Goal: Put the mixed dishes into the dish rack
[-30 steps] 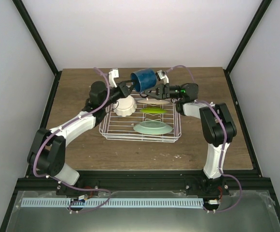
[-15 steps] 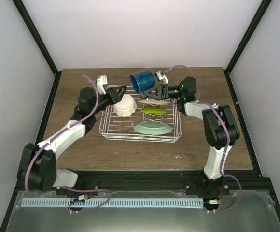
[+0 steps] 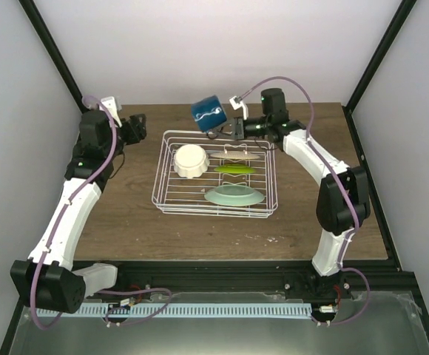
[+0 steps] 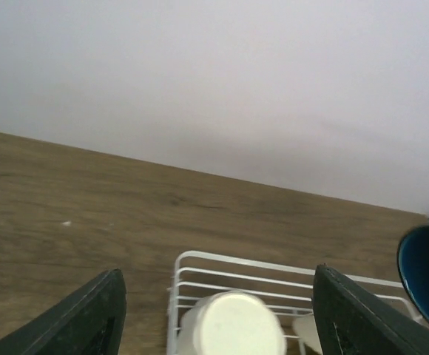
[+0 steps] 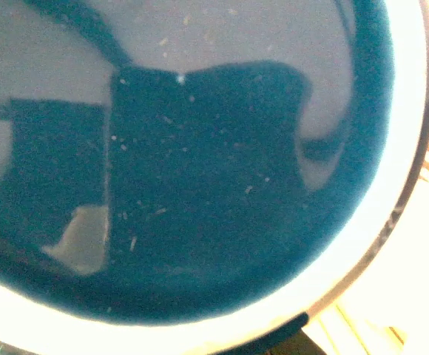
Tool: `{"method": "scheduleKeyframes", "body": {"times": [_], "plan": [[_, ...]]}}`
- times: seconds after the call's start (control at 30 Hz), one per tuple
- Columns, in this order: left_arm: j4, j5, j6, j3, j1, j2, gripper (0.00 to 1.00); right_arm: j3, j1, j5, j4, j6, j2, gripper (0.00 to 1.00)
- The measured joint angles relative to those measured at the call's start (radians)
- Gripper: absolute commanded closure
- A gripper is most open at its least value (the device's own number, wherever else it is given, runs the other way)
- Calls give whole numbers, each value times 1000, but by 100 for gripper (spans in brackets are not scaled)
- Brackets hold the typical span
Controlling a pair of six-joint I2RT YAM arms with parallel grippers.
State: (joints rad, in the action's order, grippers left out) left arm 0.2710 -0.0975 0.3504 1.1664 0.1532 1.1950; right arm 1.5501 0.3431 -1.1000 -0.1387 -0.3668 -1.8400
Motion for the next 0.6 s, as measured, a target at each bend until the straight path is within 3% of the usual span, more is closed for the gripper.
{"method": "scheduleKeyframes", "body": {"times": [0.27,0.6], "plan": [[124,68,-61,4,-29,-6,26,-8,143,285,-372,275,24,99],[187,78,-70,4,-31,34,21,-93,294,563,-478,363,111,99]]}}
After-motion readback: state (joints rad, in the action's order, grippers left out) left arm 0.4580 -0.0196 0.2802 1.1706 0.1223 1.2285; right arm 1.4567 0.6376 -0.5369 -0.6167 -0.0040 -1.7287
